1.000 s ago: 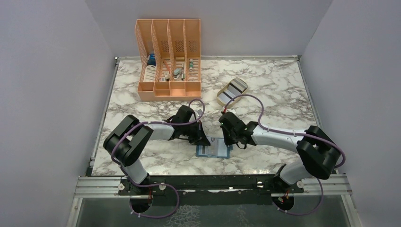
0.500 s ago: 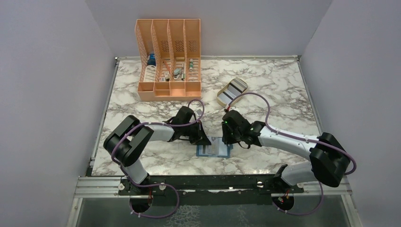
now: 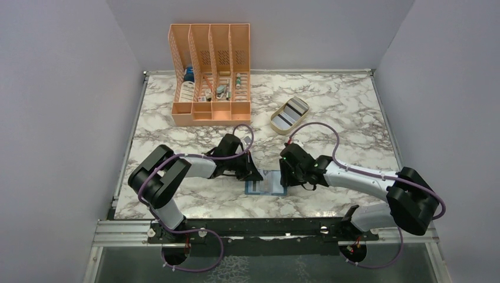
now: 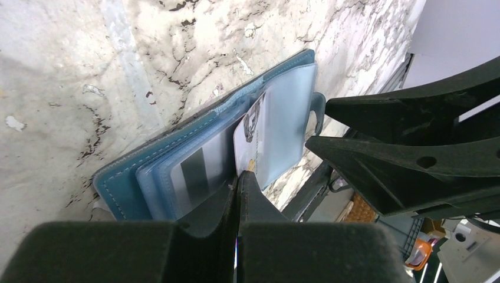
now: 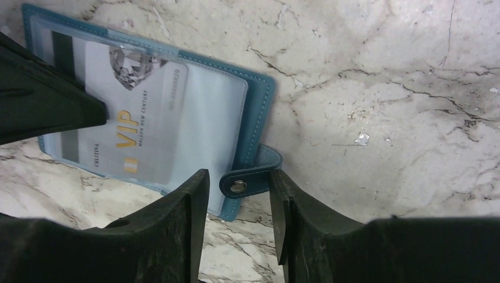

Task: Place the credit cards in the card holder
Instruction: Insert the credit card into the card holder.

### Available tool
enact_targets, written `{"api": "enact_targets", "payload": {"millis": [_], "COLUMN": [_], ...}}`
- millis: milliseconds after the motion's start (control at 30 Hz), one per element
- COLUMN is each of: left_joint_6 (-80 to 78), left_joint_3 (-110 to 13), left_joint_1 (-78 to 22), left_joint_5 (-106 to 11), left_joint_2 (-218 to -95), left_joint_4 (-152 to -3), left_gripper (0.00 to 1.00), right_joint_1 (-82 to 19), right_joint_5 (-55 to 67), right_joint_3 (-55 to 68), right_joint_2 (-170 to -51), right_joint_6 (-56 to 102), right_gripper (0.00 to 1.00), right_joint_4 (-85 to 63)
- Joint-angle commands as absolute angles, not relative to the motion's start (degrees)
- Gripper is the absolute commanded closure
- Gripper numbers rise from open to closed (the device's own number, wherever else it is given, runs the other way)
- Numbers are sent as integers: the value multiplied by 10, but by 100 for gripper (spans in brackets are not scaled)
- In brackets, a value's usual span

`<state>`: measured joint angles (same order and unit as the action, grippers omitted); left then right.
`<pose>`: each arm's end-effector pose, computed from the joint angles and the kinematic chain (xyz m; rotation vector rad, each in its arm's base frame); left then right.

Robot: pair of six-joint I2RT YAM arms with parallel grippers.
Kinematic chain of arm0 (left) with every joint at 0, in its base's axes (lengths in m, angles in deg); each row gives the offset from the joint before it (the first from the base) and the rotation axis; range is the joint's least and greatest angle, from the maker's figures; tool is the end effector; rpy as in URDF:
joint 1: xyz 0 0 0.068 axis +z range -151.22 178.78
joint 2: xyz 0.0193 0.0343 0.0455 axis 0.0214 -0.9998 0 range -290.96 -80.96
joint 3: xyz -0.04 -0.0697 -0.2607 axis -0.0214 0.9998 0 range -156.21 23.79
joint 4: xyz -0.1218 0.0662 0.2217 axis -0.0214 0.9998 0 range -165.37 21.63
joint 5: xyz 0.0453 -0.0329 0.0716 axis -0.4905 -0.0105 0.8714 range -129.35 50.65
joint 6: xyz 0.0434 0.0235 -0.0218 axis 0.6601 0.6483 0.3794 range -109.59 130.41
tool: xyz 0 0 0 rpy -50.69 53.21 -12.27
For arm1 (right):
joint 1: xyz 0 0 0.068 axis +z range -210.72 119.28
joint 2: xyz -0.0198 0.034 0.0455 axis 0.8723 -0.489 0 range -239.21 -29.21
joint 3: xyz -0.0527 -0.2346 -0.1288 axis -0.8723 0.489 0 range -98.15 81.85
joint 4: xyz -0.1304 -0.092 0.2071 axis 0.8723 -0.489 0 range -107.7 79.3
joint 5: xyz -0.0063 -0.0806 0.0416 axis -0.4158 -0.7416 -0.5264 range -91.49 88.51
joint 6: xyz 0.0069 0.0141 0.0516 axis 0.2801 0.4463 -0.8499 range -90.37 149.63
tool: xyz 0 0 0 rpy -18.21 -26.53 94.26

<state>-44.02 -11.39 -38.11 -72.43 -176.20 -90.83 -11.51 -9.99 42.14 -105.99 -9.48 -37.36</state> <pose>0.2221 -0.1910 0.1211 -0.0791 2.6790 -1.3480 0.1606 0.1780 0.1727 -0.1909 2.6897 0.2948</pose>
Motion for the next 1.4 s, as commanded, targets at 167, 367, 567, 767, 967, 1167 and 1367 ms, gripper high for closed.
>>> {"api": "enact_targets", "payload": {"millis": [167,367,567,767,967,1167,1367], "left_joint_6": [-445,-465,-478,-477,-456,-448,-450], "left_joint_3": [-102,-102,-100,-102,-129,-134,-133], "left_joint_1": [-398,-413,-429,-433,-433,-434,-433], "left_joint_5": [-675,-666,-646,-644,-620,-603,-608], "left_joint_2": [-1767,-1766,-1766,-1763,-1731,-1716,-1728], "left_joint_4": [-915,-933,-948,-948,-892,-865,-868], "left_gripper": [100,100,100,95,65,55,52], "right_joint_1": [-112,-112,-111,-112,-111,-111,-113], "right_joint_5": [-52,-41,-24,-24,-47,-58,-75], "right_joint_3": [476,501,516,526,519,513,493], "right_joint_2": [-1048,-1028,-1029,-1000,-977,-973,-976], "right_joint_6": [-129,-149,-161,-158,-150,-149,-142], "right_gripper": [59,69,70,71,71,72,72], "right_joint_4": [-299,-266,-244,-240,-268,-271,-273]}}
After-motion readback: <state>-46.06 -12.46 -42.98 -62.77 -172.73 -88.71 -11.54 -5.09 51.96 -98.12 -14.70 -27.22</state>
